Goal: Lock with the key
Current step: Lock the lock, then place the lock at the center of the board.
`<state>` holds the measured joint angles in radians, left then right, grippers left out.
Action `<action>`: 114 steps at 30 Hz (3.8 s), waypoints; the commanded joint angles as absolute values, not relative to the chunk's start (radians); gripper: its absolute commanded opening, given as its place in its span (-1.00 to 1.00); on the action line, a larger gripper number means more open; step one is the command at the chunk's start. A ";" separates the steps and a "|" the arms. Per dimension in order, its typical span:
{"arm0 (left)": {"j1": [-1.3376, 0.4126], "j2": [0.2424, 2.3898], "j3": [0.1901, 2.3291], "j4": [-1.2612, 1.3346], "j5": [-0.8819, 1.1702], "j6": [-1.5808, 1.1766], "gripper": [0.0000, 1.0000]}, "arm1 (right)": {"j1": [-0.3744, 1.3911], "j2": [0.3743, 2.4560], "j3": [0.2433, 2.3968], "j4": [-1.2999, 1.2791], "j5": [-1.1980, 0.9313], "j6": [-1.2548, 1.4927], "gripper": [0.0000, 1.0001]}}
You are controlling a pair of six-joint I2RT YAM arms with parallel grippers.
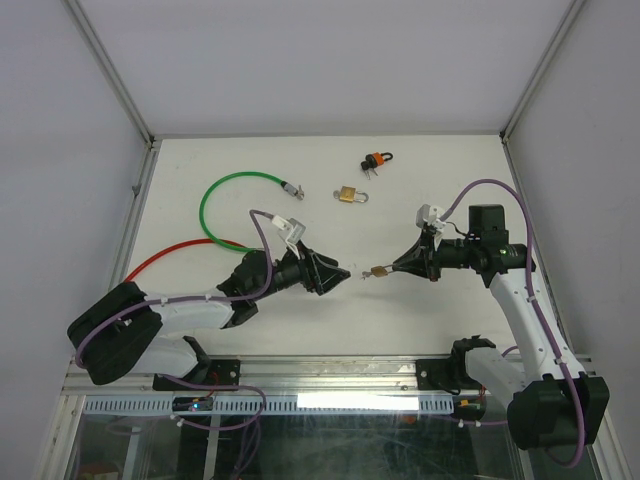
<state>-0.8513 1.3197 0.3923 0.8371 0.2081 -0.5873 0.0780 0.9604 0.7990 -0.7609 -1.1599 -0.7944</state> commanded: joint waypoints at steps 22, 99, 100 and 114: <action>-0.928 1.548 0.512 1.038 0.271 -0.617 0.07 | 0.072 0.934 0.813 -0.734 -1.218 -0.799 -1.00; -0.692 1.641 0.385 1.272 0.545 -0.650 -1.00 | 0.057 0.939 0.789 -0.605 -1.145 -0.642 -1.00; -0.694 1.618 0.412 1.162 0.516 -0.629 -1.00 | 0.053 0.941 0.782 -0.566 -1.123 -0.597 -1.00; -0.703 1.337 0.397 0.779 0.273 -0.588 -1.00 | -0.085 1.215 0.767 0.068 -0.747 0.063 -1.00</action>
